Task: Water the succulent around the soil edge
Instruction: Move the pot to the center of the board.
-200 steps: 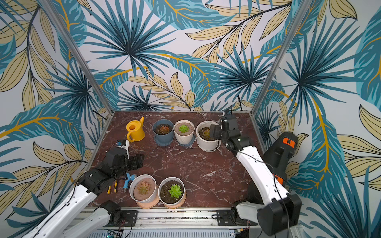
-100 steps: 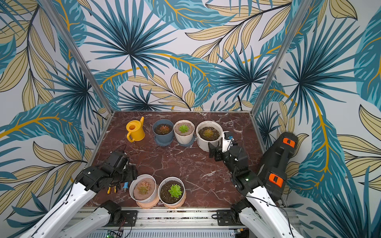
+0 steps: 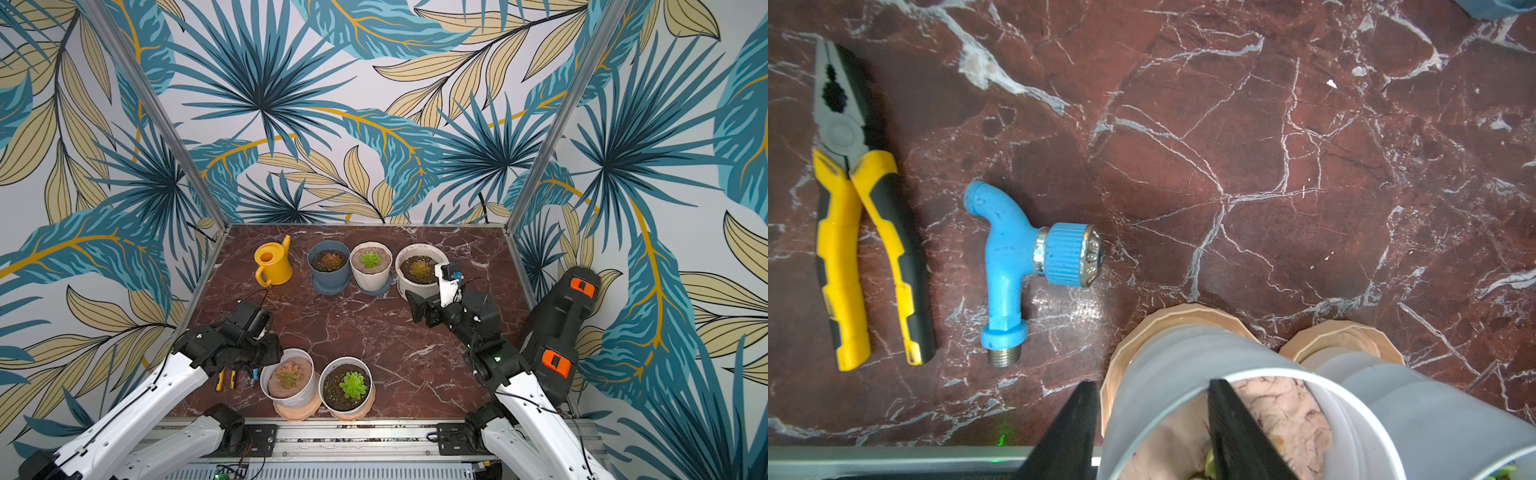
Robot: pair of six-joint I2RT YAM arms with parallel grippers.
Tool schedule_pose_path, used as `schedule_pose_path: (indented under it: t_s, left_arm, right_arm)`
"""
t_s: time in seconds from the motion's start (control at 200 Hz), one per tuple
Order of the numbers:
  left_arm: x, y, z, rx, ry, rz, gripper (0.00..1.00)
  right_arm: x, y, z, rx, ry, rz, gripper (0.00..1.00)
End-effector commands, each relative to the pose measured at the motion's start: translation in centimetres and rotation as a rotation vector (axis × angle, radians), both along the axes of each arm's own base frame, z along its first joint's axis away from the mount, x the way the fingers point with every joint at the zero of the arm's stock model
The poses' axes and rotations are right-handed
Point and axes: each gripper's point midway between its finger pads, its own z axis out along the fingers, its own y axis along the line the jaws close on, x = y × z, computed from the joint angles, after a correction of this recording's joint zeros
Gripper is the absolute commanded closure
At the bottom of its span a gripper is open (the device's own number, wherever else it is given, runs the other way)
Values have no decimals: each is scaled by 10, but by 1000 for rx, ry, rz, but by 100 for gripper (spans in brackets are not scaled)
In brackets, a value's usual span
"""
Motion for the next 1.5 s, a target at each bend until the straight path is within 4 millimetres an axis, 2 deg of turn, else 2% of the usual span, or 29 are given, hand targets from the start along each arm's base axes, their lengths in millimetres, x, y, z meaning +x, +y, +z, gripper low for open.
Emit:
schedule_pose_path:
  t_s: [0.0, 0.25, 0.496, 0.581, 0.711, 0.781, 0.941, 1.132, 1.342, 1.497]
  left_arm:
    - [-4, -3, -7, -2, 15, -27, 54]
    - [-15, -14, -15, 21, 64, -88, 59]
    - [-19, -16, -22, 72, 102, -120, 60]
    - [-14, -18, -19, 59, 74, -110, 66]
    - [-2, -17, -14, 67, 7, -88, 77]
    - [3, -20, -13, 58, -17, -84, 86]
    - [19, -21, -10, 75, -74, -70, 90]
    - [38, -17, 4, 108, -179, -45, 100]
    - [61, -10, -4, 153, -295, 12, 100]
    - [83, -16, 7, 162, -386, 26, 100]
  right_arm:
    - [-3, 8, 1, -10, 5, 48, 0]
    - [-1, 10, -5, -20, 23, 60, 1]
    - [-10, 37, -6, 8, 64, 225, 0]
    - [-8, 38, -12, -3, 103, 219, 0]
    - [-6, 41, -16, -11, 134, 223, 0]
    - [-6, 42, -17, -13, 137, 227, 0]
    - [-7, 41, -15, -19, 130, 221, 1]
    - [-6, 38, -15, -34, 123, 202, 0]
    - [-5, 38, -17, -37, 128, 194, 0]
    - [-4, 35, -17, -39, 126, 179, 0]
